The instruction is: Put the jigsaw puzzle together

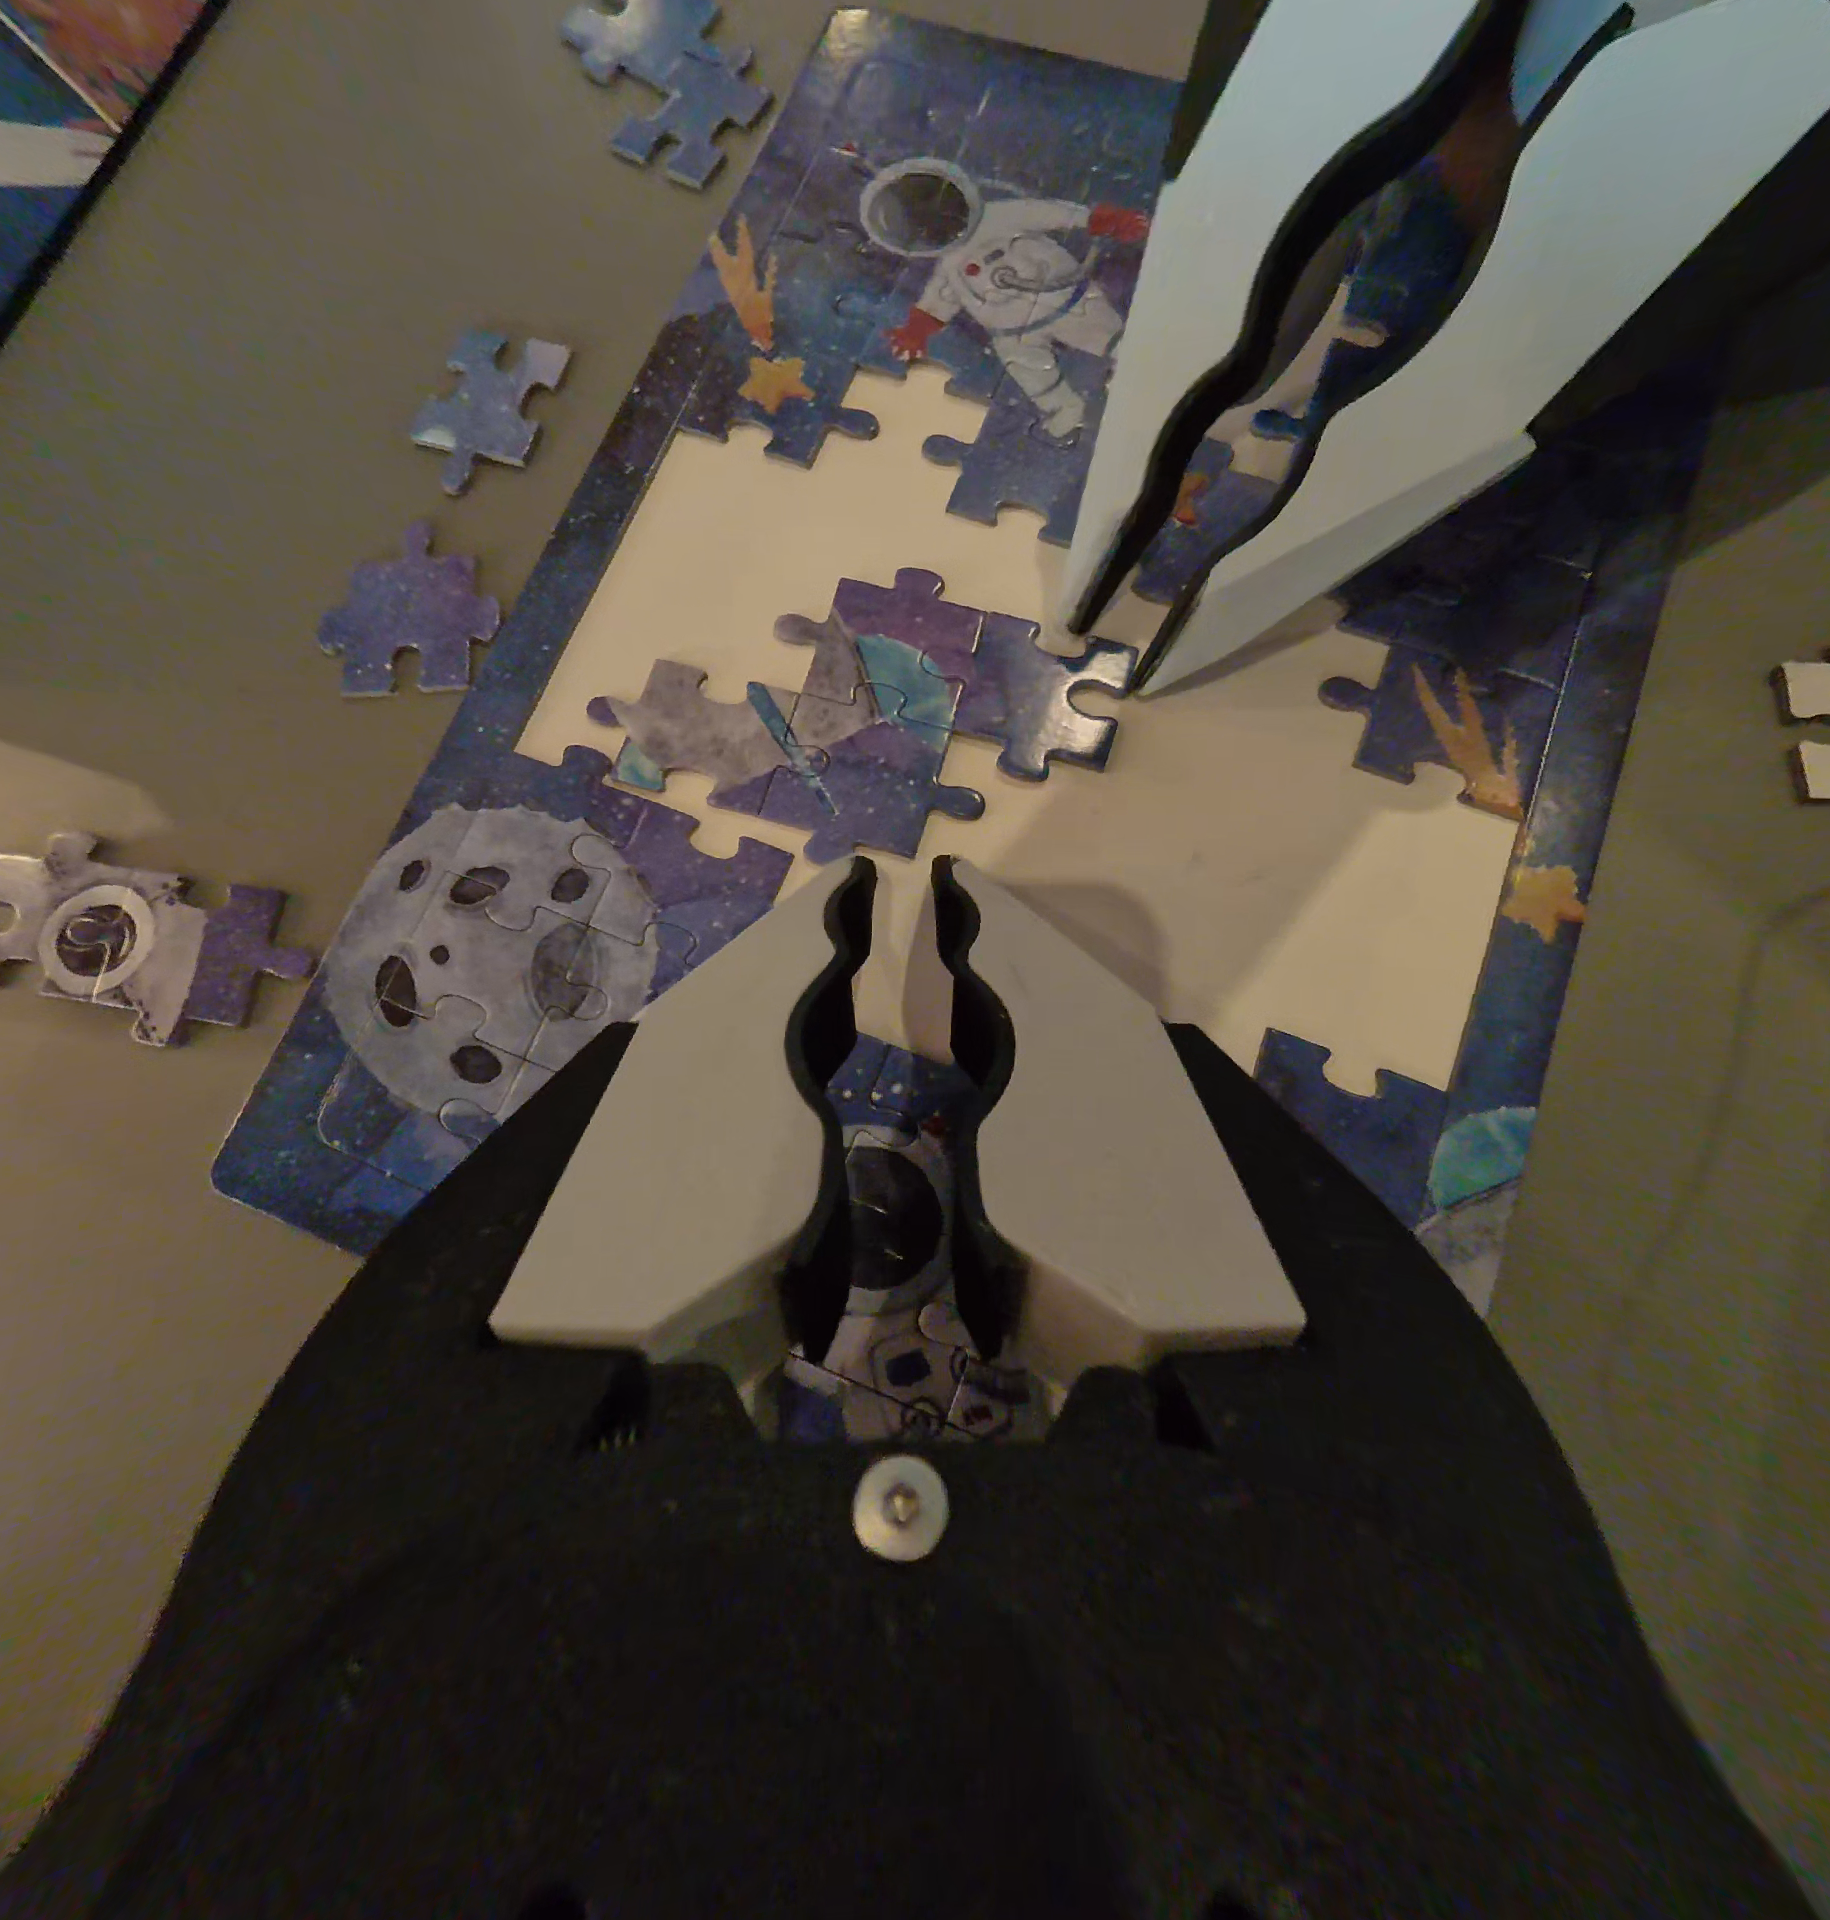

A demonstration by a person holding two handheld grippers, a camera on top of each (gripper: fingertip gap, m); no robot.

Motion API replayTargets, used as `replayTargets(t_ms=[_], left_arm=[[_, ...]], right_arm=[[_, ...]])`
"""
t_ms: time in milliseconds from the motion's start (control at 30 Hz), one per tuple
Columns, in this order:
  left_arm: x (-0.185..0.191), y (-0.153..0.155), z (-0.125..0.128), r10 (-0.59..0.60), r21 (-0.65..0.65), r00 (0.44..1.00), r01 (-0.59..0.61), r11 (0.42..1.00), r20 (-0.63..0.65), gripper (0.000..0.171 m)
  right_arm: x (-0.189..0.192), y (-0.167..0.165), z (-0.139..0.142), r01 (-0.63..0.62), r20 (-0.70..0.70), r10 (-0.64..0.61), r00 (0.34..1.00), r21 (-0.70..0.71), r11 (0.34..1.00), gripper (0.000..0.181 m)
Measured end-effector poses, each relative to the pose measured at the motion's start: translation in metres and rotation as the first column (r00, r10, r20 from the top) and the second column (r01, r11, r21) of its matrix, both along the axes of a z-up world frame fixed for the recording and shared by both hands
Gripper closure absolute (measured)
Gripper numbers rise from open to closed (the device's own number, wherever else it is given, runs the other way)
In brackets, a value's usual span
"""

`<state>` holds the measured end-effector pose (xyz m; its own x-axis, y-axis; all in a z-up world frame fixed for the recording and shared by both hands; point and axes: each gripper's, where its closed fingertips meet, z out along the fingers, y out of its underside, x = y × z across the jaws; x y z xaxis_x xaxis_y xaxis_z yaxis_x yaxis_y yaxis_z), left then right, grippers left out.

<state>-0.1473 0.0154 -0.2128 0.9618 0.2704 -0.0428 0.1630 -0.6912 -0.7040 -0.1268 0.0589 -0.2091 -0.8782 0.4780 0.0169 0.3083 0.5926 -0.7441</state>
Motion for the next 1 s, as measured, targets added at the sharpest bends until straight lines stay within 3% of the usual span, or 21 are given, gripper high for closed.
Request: replayTargets(t_ms=[1000], left_arm=[[0.002,0.01,0.001,0.012,0.013,1.0,-0.012,1.0,0.004,0.136]], right_arm=[[0.008,-0.003,0.0,-0.049,0.01,0.049,0.999,-0.006,0.999,0.164]])
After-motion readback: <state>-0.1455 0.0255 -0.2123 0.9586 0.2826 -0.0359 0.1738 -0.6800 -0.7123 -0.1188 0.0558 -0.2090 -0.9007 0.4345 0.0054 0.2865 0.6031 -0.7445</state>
